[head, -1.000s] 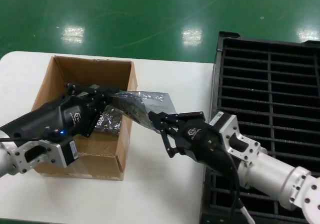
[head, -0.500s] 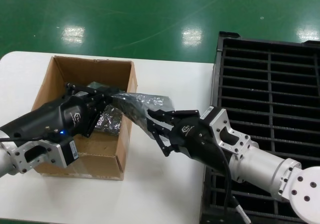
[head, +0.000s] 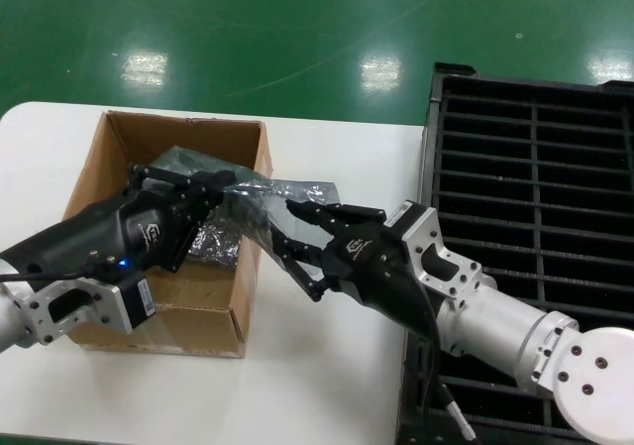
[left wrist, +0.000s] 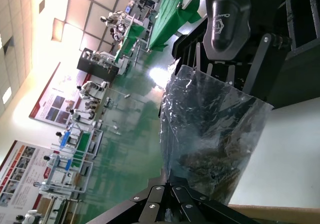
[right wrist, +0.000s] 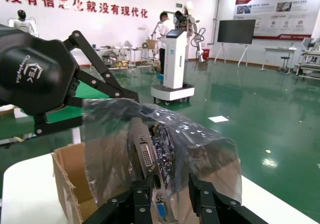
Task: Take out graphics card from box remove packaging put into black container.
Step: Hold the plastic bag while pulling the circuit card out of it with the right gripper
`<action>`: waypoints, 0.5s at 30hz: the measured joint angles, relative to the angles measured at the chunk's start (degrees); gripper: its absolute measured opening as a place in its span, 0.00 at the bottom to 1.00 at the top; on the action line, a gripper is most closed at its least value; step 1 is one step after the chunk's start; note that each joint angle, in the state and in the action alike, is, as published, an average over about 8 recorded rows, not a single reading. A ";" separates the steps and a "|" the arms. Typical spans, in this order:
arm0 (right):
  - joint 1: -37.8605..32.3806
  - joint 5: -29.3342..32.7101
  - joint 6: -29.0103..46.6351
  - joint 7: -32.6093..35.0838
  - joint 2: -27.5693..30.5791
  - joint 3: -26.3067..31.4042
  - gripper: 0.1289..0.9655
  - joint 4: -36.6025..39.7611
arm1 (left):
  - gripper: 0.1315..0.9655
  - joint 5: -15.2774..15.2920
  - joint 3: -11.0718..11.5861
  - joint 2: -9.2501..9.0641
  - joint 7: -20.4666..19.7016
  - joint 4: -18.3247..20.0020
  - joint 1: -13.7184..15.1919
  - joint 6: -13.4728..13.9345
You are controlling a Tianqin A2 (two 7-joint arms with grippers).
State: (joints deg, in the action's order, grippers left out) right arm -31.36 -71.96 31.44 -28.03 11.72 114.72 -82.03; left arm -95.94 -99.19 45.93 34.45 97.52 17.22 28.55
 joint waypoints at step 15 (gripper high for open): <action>2.78 0.22 0.71 -0.34 -0.69 -0.07 0.08 -2.90 | 0.01 0.00 0.00 0.00 0.00 0.00 0.00 0.00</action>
State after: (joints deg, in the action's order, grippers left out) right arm -28.58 -71.74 32.16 -28.37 11.03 114.64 -84.92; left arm -95.93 -99.19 45.93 34.45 97.52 17.22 28.56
